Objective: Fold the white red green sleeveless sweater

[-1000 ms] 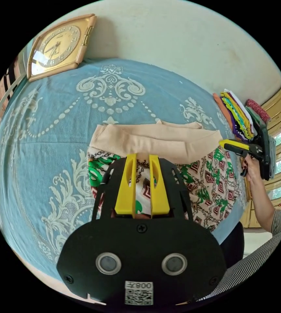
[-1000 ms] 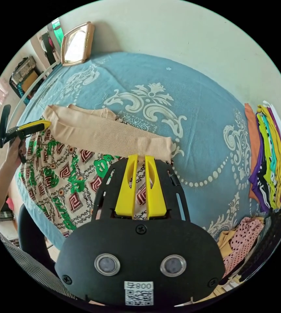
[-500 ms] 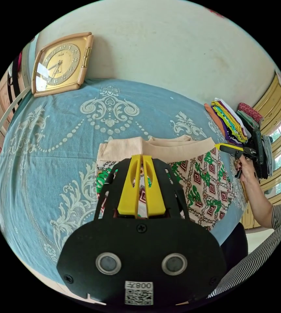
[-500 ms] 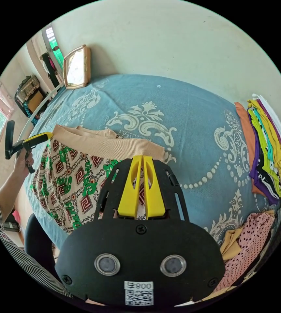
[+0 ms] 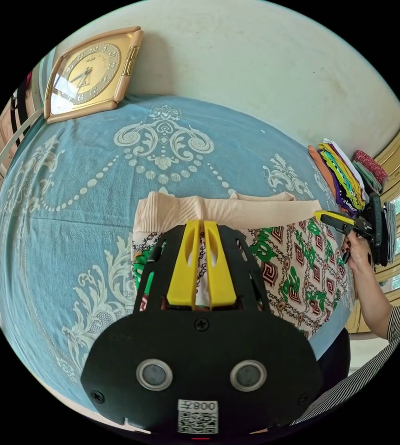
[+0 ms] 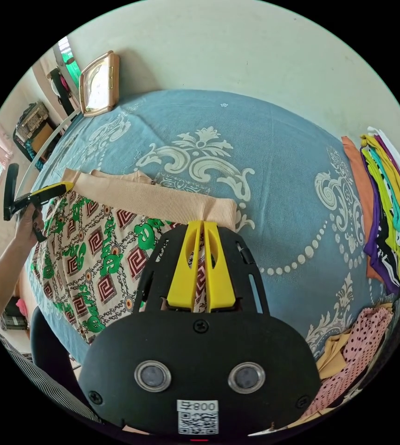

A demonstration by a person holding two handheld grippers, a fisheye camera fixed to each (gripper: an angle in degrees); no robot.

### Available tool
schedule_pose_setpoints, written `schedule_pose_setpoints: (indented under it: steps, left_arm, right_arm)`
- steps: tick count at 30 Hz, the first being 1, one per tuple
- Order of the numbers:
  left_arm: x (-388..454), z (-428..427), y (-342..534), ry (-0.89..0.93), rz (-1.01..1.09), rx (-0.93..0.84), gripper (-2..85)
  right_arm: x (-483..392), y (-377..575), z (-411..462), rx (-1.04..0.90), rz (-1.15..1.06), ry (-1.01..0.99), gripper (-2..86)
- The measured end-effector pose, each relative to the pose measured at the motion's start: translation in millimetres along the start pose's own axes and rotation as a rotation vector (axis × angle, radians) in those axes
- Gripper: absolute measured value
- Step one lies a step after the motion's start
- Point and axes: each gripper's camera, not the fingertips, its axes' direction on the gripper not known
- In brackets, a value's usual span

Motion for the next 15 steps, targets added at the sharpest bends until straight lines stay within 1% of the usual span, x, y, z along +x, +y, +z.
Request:
schedule_pose_setpoints:
  steps: [5,9,12,15]
  left_arm:
    - [-5,-11,13,0.013,-0.017,0.013,2.8]
    - [-8,-34,31,0.028,-0.028,0.074,3.2]
    - [-11,-50,46,0.036,-0.030,0.117,3.1]
    - [-18,-55,59,0.021,-0.059,0.094,2.8]
  right_arm:
    - [-9,8,-3,0.032,-0.030,0.010,0.8]
    - [-6,8,-11,0.001,0.004,-0.027,0.6]
    - [-5,15,-25,0.070,0.042,-0.056,0.5]
    - [-14,21,-39,0.128,0.057,-0.061,0.4]
